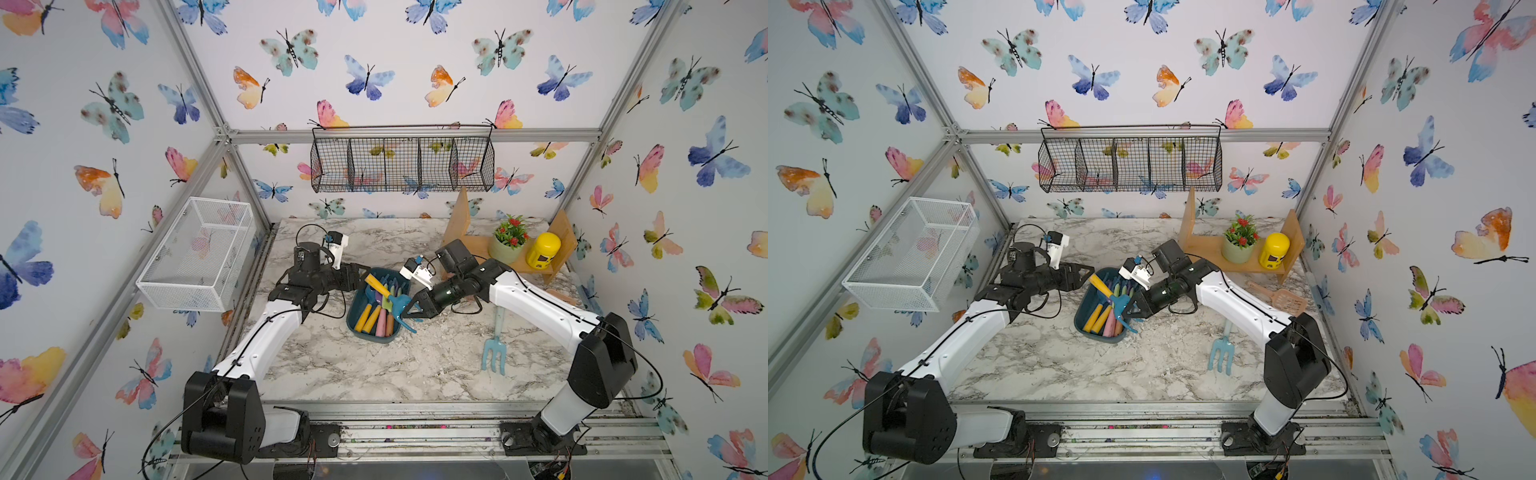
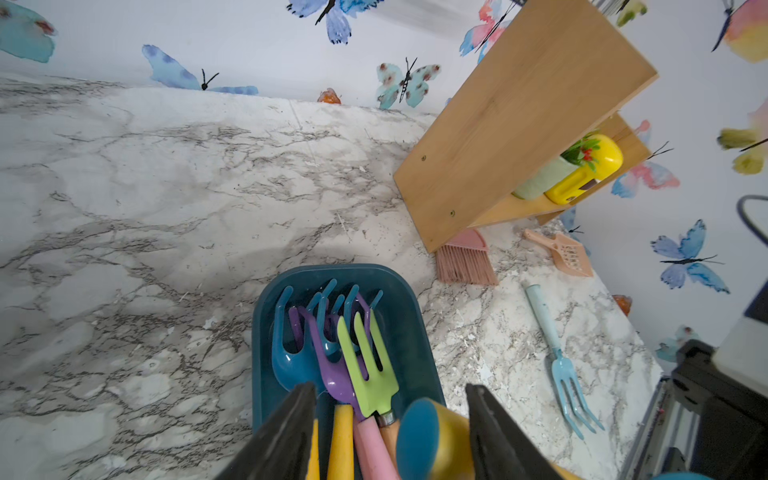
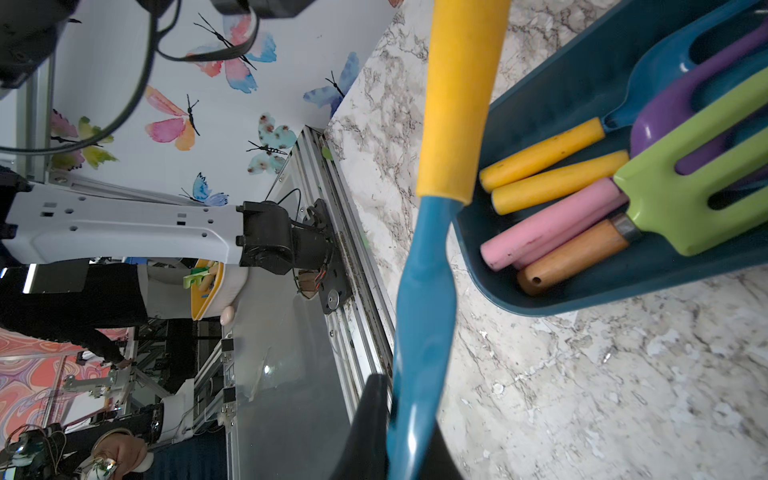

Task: Put the rake into the storage box
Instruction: Adjust the rake.

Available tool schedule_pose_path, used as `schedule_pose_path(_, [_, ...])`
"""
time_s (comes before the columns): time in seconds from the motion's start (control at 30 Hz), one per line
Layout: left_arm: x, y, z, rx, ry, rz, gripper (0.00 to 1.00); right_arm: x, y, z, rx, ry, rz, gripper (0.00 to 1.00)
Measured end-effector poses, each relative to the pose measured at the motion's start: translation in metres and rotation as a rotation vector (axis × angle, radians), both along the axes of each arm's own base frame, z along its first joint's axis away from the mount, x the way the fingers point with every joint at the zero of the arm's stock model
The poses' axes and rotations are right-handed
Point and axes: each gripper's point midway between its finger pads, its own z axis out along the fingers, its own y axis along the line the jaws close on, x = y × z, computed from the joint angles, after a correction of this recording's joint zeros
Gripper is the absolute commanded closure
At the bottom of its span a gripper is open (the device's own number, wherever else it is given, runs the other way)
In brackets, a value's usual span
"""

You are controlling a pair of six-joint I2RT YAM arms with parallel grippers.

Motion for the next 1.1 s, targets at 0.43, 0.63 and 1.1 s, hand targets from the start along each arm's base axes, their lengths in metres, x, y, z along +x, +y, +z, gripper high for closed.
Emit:
schedule_pose_path(0.43, [-0.025,-0.027,0.003,-0.345,0.076,-0.214,0.35,0.003,0.003,0.013,0.034,-0.048,0.025,0.98])
schedule_pose_path(0.63, [-0.026,-0.032,0.008,-0.439,0.106,-0.256,0.6,0.002,0.003,0.014,0.036,-0.062,0.038,0.98])
schedule_pose_path(1.1, [-0.031,-0.032,0.027,-0.56,0.219,-0.283,1.0,0.013,-0.001,0.005,-0.001,-0.147,0.059,0.48])
